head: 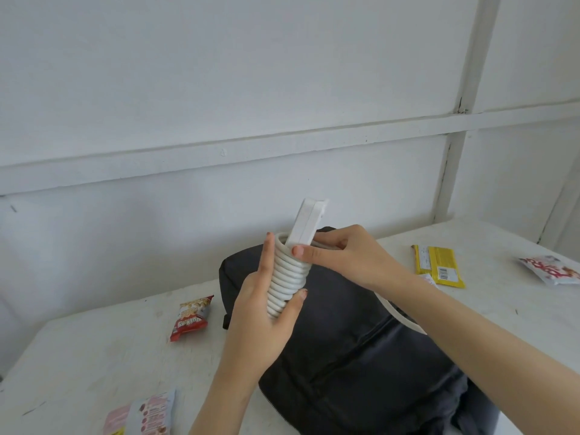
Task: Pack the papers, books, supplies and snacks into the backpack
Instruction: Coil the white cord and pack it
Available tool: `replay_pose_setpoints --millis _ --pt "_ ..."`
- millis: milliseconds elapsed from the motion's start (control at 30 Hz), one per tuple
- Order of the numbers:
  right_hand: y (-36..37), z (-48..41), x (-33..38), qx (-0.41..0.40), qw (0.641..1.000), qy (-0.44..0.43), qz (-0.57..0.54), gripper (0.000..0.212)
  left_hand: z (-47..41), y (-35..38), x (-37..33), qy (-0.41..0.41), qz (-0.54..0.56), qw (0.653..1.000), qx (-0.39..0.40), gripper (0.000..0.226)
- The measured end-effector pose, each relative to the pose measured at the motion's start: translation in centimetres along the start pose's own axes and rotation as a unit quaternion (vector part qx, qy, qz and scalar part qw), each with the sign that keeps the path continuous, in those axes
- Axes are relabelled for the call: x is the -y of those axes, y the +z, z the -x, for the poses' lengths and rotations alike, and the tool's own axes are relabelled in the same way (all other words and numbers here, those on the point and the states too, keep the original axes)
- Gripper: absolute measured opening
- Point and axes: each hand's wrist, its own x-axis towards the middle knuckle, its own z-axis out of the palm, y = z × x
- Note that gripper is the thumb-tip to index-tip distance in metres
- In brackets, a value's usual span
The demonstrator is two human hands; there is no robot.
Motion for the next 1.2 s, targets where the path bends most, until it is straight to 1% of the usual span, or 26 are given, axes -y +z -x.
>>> replay_pose_setpoints --millis 167,267,300,367,433,500,533,600,633,667,733,833,967,1067,1133,1200 --pt "-0.1 0.3 -0.1 -0.028 0.998 0.012 0.046 0.045 -0.1 -0.1 -0.1 0.011 0.002 1.0 0.022 0.086" --pt "-0.2 0.4 -0.1 -0.042 0.996 0.026 0.077 0.057 -0.4 -0.1 -0.3 0.018 0.014 1.0 0.022 0.079" --pt "-0.3 0.5 0.0 -0.041 0.994 0.029 0.093 0.058 -0.5 -0.1 -0.4 0.014 0.015 1.0 0.019 0.079" --pt "-0.5 0.6 0.3 -0.02 0.993 0.041 0.106 0.048 -0.5 -0.1 -0.2 0.009 0.02 1.0 0.009 0.08" --pt "-1.1 1.0 0.5 0.003 0.994 0.062 0.086 0.034 -0.6 -0.3 0.4 0.003 0.02 1.0 0.002 0.081" --pt "-1.7 1.6 0.5 0.01 0.993 0.093 0.071 0.024 -0.8 -0.6 0.8 -0.007 0.012 1.0 -0.004 0.08" --pt "-1.7 1.9 0.4 0.014 0.991 0.102 0.082 0.02 -0.8 -0.7 1.1 -0.012 0.009 1.0 -0.007 0.08" --pt "-1.6 2.3 0.1 0.024 0.981 0.082 0.177 0.013 -1.0 -0.6 1.4 -0.026 0.017 0.999 -0.014 0.08" --pt "-1.5 2.5 0.0 0.032 0.969 0.064 0.235 0.018 -1.1 -0.5 1.6 -0.039 0.031 0.999 -0.02 0.08" --pt "-1.2 2.7 0.0 0.037 0.959 0.05 0.278 0.027 -1.2 -0.4 1.7 -0.055 0.045 0.997 -0.025 0.078" --pt "-1.0 3.1 0.1 0.039 0.944 0.034 0.326 0.036 -1.5 -0.1 1.9 -0.078 0.054 0.995 -0.027 0.075" --pt "-1.4 3.7 0.9 0.019 0.913 0.018 0.406 0.036 -1.9 0.1 1.9 -0.083 0.037 0.996 -0.019 0.074" --pt "-2.2 4.6 1.8 -0.037 0.899 0.021 0.437 0.037 -2.4 -0.1 2.0 -0.099 0.03 0.995 -0.008 0.073" --pt "-2.9 5.1 2.2 -0.089 0.901 0.021 0.424 0.032 -2.7 0.1 1.7 -0.104 0.017 0.994 0.008 0.073" --pt "-3.3 5.3 2.4 -0.117 0.907 -0.003 0.404 0.028 -2.9 0.3 1.7 -0.1 0.01 0.995 0.013 0.073" --pt "-3.4 5.5 2.7 -0.135 0.903 -0.038 0.407 0.025 -3.3 0.4 1.6 -0.095 0.002 0.995 0.019 0.074"
